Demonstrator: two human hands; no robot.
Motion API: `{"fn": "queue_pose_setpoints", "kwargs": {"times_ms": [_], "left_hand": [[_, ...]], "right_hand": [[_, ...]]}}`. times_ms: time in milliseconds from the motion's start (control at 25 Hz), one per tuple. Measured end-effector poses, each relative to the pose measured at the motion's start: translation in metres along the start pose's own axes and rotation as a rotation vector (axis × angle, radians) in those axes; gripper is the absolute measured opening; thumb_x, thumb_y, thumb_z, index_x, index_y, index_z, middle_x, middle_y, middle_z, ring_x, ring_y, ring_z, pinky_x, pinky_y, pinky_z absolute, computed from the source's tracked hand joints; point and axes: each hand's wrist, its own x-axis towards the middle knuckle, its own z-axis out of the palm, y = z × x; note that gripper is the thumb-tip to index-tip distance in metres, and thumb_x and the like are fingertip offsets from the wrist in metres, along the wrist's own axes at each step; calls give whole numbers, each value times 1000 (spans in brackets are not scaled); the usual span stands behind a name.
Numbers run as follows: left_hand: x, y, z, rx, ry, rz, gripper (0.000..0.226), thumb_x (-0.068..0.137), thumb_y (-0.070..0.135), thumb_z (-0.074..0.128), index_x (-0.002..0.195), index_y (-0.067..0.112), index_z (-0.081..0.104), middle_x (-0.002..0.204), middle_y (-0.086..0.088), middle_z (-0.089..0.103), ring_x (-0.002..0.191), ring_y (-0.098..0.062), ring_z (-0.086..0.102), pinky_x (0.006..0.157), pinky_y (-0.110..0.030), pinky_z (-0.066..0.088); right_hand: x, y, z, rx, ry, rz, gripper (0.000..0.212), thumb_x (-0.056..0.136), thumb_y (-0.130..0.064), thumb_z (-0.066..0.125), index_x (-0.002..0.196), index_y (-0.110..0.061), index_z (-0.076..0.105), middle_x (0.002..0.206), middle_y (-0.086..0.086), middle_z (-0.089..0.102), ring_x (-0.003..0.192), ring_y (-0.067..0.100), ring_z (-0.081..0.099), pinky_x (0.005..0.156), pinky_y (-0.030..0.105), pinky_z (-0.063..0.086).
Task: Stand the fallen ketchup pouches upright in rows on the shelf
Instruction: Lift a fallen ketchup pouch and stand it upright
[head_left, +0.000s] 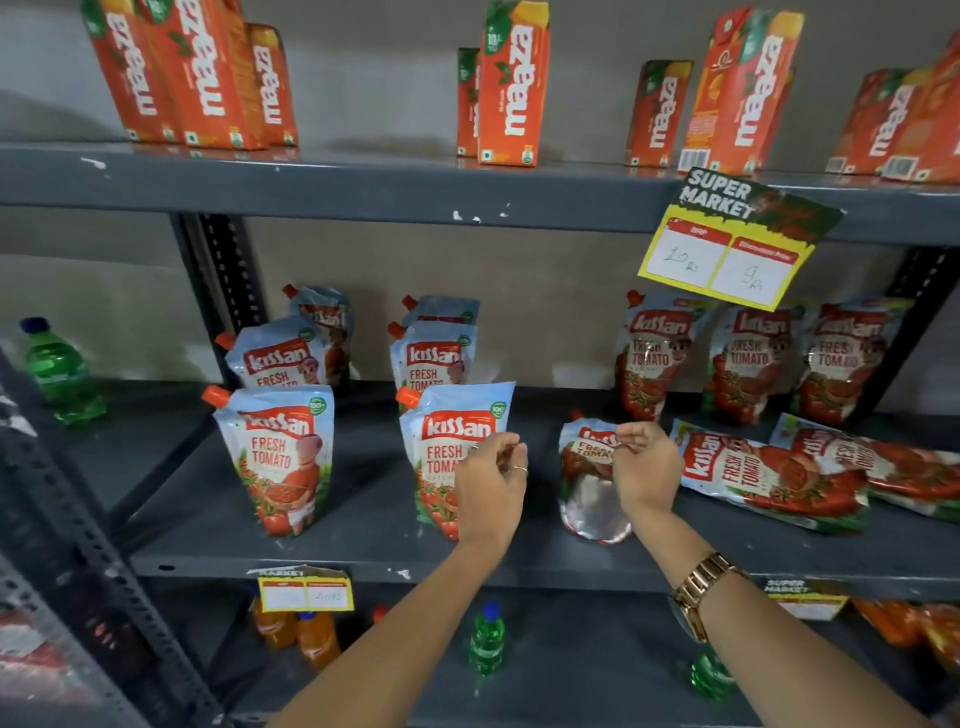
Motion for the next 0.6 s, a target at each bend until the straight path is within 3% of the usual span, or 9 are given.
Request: {"fn": "queue_pose_setpoints", "kwargs": {"times_ms": [200,320,400,520,600], "left_hand": [[-2,18,44,69,-122,-98,28,89,21,56,108,1,63,103,-16,70,85,-15,58,77,-25,47],[5,16,68,154,-236,-331,49,87,34,57,122,0,55,124,-18,62,110,-26,59,91,-32,47],[9,10,80,135,-273,-501,56,84,37,60,125,1,53,129,-18,58,117,-30,56,95,-33,45],[16,0,90,-163,-264,-783,63,70,32,72,121,-1,55,119,-20,64,103,-33,63,85,-37,54],[18,2,90,-311,-303,-872,58,72,19,72,121,-5,52,108,-20,67,89,-31,66,67,-38,57]], "right_hand": [[23,31,-20,-118,-75,189,22,80,1,55,100,1,64,105,22,68,101,35,62,82,32,46],[36,52,-24,-213,-260,317,23,79,-16,61,96,0,58,101,19,66,95,33,61,81,34,47],[44,56,-30,-147,-368,439,28,80,-25,63,98,-6,54,101,17,62,98,34,60,81,37,50],[50,56,-37,95,-565,681,43,85,-28,61,120,-7,49,119,19,56,107,39,57,75,40,49],[53,58,-40,165,-648,766,48,85,-28,62,124,-6,46,118,22,56,96,38,58,70,41,49]]}}
